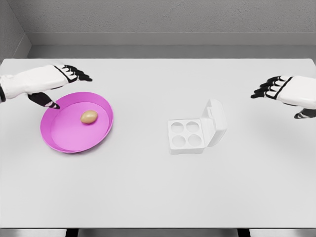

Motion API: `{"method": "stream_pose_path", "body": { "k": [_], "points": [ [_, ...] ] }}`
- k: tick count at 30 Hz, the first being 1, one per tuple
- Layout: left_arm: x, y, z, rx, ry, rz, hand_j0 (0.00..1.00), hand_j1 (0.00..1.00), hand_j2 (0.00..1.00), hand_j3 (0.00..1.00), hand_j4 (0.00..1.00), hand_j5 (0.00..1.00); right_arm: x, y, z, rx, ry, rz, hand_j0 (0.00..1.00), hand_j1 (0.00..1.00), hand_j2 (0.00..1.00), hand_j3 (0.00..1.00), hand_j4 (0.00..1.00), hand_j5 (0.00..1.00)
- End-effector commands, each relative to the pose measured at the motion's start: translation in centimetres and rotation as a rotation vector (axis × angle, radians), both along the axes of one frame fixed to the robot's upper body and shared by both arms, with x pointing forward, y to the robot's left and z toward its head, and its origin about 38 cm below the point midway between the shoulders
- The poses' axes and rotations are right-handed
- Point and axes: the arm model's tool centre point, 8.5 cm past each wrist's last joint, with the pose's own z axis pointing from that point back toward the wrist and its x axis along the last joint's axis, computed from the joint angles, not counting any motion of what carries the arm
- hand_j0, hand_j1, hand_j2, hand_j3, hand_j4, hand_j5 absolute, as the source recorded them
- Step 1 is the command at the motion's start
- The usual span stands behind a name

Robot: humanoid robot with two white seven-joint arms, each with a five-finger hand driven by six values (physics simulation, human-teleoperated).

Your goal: Pack egg into the box and close the box lid

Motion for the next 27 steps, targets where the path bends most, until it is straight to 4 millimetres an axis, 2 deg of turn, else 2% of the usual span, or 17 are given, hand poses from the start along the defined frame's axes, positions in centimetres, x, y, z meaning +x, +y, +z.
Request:
{"method": "stream_pose_path", "body": {
  "k": [1, 3, 9, 11, 17, 27],
  "points": [
    [-0.2, -1.3, -1.1, -0.004, 0.024, -0.030, 1.00, 1.00, 1.00, 1.00, 1.00, 1.00, -0.5, 1.5, -0.5, -0.003, 0.015, 0.048, 1.00, 1.00, 1.00, 1.00, 1.00, 1.00],
    [-0.5, -1.9, -2.3, 0.008, 0.052, -0.045, 1.00, 1.00, 1.00, 1.00, 1.00, 1.00, -1.0, 2.6, -0.5, -0.007, 0.013, 0.082, 1.00, 1.00, 1.00, 1.00, 1.00, 1.00],
    [-1.3, -1.9, -4.0, 0.062, 0.120, -0.065, 1.00, 1.00, 1.00, 1.00, 1.00, 1.00, -1.2, 3.0, -1.6, -0.010, 0.044, 0.097, 1.00, 1.00, 1.00, 1.00, 1.00, 1.00],
    [-1.4, -2.1, -4.5, 0.082, 0.144, -0.075, 0.94, 0.94, 0.94, 0.94, 0.94, 0.94, -1.3, 3.2, -2.1, -0.013, 0.057, 0.102, 1.00, 1.00, 1.00, 1.00, 1.00, 1.00],
    [-1.4, -2.3, -4.6, 0.089, 0.150, -0.080, 0.91, 0.91, 0.91, 0.91, 0.91, 0.91, -1.6, 3.5, -3.4, -0.039, 0.085, 0.112, 1.00, 1.00, 1.00, 1.00, 1.00, 1.00],
    [-1.1, -2.9, -4.8, 0.097, 0.144, -0.088, 0.91, 0.91, 0.91, 0.91, 0.91, 0.91, -1.6, 3.5, -3.3, -0.039, 0.083, 0.115, 1.00, 1.00, 1.00, 1.00, 1.00, 1.00]
  ]
}}
